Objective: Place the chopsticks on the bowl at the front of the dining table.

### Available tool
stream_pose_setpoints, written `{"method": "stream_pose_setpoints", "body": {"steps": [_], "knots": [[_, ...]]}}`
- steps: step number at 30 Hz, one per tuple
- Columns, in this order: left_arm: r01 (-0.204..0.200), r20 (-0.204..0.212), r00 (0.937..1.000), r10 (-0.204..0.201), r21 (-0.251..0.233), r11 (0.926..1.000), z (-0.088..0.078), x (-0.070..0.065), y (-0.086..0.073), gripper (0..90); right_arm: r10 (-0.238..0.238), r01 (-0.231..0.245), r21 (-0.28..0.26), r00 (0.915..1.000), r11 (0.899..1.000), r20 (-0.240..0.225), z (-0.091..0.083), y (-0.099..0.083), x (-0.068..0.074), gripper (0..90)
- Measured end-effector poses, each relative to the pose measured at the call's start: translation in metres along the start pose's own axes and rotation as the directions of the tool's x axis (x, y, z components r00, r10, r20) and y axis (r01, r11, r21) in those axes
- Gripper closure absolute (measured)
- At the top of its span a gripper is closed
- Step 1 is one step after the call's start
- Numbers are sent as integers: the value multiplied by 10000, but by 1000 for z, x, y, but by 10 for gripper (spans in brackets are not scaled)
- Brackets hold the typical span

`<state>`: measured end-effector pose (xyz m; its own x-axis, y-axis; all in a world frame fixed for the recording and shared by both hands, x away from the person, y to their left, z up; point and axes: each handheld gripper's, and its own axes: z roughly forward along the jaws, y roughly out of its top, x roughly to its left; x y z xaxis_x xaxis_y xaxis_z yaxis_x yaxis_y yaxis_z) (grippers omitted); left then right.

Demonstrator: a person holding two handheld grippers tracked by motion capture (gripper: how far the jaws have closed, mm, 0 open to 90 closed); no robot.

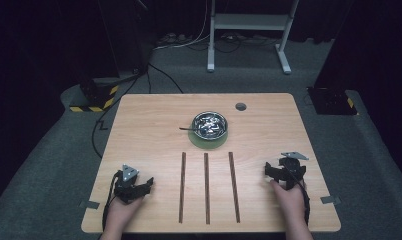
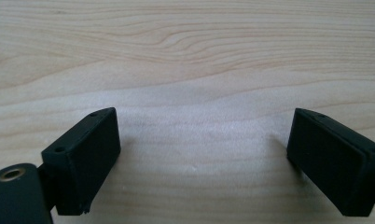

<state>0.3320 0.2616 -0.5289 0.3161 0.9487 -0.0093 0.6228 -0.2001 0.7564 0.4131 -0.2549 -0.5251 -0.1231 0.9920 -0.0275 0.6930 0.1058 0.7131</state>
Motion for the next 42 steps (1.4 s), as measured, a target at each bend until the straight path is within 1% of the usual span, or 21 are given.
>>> {"method": "stream_pose_setpoints", "body": {"steps": [7, 8, 9, 10, 16, 18, 20, 21, 22, 24, 25, 26, 27, 29, 31, 33, 35, 36, 38, 40, 42], "knots": [[2, -25, 10000, -2, 12, 10000, -1, -1, 0, 304, -359, 359, 0, 9986, 9994, -388, -6, -5, -2, 94], [2, -25, 10000, -2, 12, 10000, -1, -1, 0, 303, -359, 359, 0, 9986, 9994, -388, -6, -5, -2, 94], [-66, 122, 9999, 66, 15, 10000, -1, 1, 0, 295, -312, 312, 1, 9986, 9995, -421, -7, -6, -2, 94], [-8, 163, 9999, 8, -6, 10000, -1, 1, -1, 294, -311, 311, 2, 9986, 9995, -425, -7, -6, -2, 94], [-70, 94, 9999, 70, 13, 10000, -1, 0, 0, 296, -333, 334, 2, 9986, 9994, -411, -6, -6, -2, 95], [-127, 137, 9998, 127, 8, 9999, 0, 1, 0, 293, -392, 392, -1, 9977, 9992, -546, -8, -7, 0, 108], [-137, 140, 9998, 137, 10, 9999, 0, 1, 0, 293, -672, 668, -79, 9950, 9977, -737, -10, -9, 3, 126], [-127, 143, 9998, 127, 20, 9999, 0, 1, 0, 293, -809, 810, -29, 9923, 9967, -936, -12, -10, 5, 127], [-127, 143, 9998, 127, 20, 9999, 0, 1, 0, 293, -1123, 1124, -56, 9875, 9937, -1104, -14, -11, 7, 129], [-119, 147, 9998, 119, 26, 9999, 0, 1, 0, 293, -1687, 1654, -385, 9798, 9855, -1079, -18, -15, 15, 135], [-128, 153, 9998, 127, 24, 9999, 0, 1, 0, 293, -1862, 1835, -332, 9746, 9825, -1244, -20, -15, 18, 134], [-128, 153, 9998, 127, 24, 9999, 0, 1, 0, 293, -1862, 1835, -332, 9746, 9825, -1244, -20, -15, 18, 134], [-129, 150, 9998, 129, 25, 9999, 0, 1, 0, 293, -2109, 2038, -630, 9671, 9770, -1425, -23, -16, 24, 132], [-138, 147, 9998, 137, 21, 9999, 0, 1, 1, 293, -2139, 2043, -782, 9660, 9758, -1453, -24, -16, 28, 131], [-140, 147, 9998, 140, 19, 9999, 0, 1, 1, 293, -2302, 2181, -861, 9577, 9721, -1726, -30, -15, 36, 125], [-131, 148, 9998, 130, 26, 9999, 0, 1, 0, 292, -2335, 2192, -969, 9563, 9709, -1760, -31, -15, 40, 125], [-136, 146, 9998, 136, 17, 9999, 0, 1, 0, 293, -2588, 2415, -1131, 9494, 9638, -1780, -34, -16, 47, 124], [-138, 146, 9998, 138, 19, 9999, 0, 1, 0, 293, -2502, 2322, -1116, 9491, 9662, -1912, -36, -16, 53, 122], [-129, 146, 9998, 129, 25, 9999, 0, 1, 0, 293, -2547, 2350, -1189, 9473, 9647, -1943, -37, -16, 55, 121], [-130, 146, 9998, 130, 24, 9999, 0, 1, 0, 292, -2612, 2421, -1118, 9416, 9638, -2124, -37, -16, 63, 99], [-128, 147, 9998, 128, 23, 9999, 0, 1, 0, 293, -2580, 2393, -1099, 9423, 9647, -2133, -36, -17, 66, 97]]}}
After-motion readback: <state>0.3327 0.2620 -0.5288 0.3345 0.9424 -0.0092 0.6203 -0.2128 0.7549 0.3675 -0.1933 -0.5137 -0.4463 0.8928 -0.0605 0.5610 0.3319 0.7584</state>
